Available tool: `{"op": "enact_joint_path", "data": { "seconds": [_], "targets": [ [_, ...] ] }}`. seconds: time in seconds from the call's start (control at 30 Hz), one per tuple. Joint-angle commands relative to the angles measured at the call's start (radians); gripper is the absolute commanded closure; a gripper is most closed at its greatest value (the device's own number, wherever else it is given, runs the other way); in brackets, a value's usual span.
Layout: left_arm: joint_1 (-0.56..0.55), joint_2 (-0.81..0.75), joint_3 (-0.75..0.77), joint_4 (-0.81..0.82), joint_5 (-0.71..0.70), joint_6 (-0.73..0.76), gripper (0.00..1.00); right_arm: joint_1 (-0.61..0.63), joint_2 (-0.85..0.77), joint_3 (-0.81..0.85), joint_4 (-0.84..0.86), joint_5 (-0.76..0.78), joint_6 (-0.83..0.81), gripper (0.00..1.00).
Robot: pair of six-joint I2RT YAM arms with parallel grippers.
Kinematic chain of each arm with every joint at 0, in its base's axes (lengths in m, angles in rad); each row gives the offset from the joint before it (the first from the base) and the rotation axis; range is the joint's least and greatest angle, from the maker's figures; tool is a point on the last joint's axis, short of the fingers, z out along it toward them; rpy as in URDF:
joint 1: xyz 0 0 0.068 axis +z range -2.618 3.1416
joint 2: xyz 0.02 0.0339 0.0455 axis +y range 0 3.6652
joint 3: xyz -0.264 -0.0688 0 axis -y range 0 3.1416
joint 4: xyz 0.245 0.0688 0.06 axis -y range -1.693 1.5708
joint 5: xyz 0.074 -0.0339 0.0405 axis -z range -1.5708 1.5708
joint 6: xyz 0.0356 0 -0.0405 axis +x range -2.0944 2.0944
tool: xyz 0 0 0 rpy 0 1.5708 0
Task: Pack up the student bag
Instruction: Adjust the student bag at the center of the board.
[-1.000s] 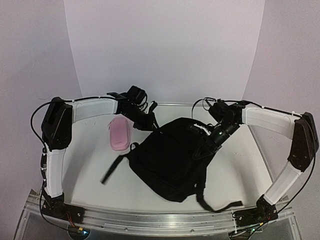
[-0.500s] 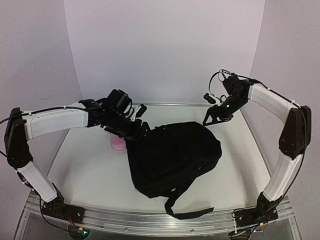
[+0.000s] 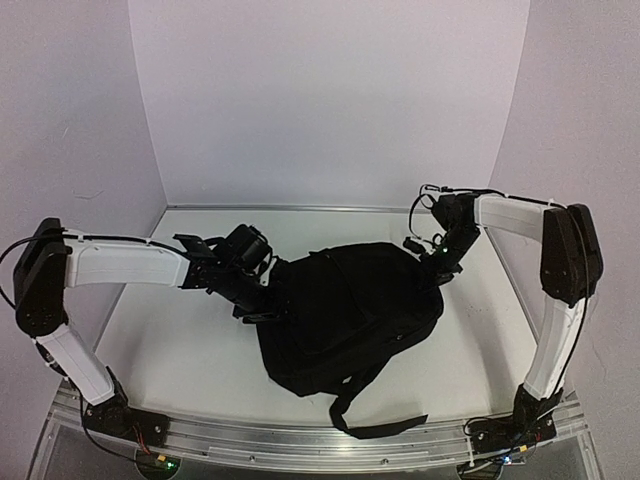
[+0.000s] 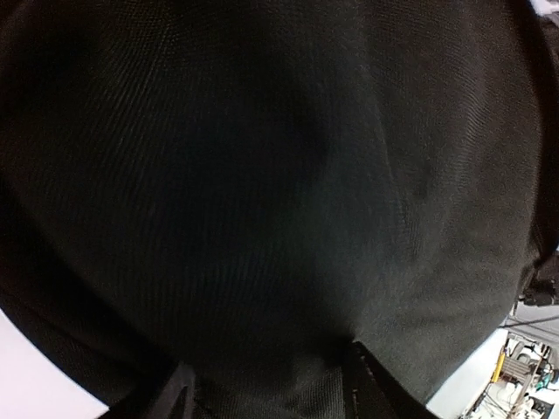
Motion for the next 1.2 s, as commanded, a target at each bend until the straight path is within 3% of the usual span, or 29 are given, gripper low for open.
{"op": "enact_joint_path", "data": {
  "seconds": [0.0,0.13,0.27,0.37,0.47,0.57,0.73,0.9,1.03,1.17],
  "targets": [
    [0.028,0.174,0.176,0.066,-0.008,0.061,0.53,-0.032,-0.130,-0.120,-0.036,-0.004,-0.037,0.94],
    [0.140,0.330,0.321,0.148,0.128,0.086,0.64,-0.042,-0.217,-0.216,-0.044,-0.041,-0.068,1.00],
    [0.234,0.476,0.572,0.100,0.190,0.161,0.65,-0.032,-0.281,-0.297,-0.076,-0.216,-0.109,0.98],
    [0.286,0.580,0.785,0.007,0.226,0.218,0.57,0.023,-0.289,-0.313,-0.075,-0.302,-0.107,0.91],
    [0.322,0.576,0.852,-0.028,0.215,0.263,0.47,0.115,-0.284,-0.290,-0.075,-0.379,-0.087,0.78],
    [0.328,0.482,0.801,-0.049,0.196,0.314,0.41,0.191,-0.266,-0.240,-0.075,-0.410,-0.074,0.63],
    [0.240,0.211,0.523,-0.034,0.194,0.395,0.35,0.192,-0.244,-0.156,-0.096,-0.410,-0.056,0.58],
    [0.126,0.061,0.294,-0.040,0.144,0.298,0.34,0.167,-0.347,-0.138,-0.101,-0.181,-0.076,0.39],
    [0.092,-0.021,0.058,0.126,0.179,0.164,0.32,0.046,-0.383,-0.149,-0.102,0.004,-0.101,0.21],
    [0.052,0.038,0.013,0.175,0.168,0.129,0.28,-0.124,-0.263,-0.102,-0.126,0.049,-0.113,0.18]
  ]
}}
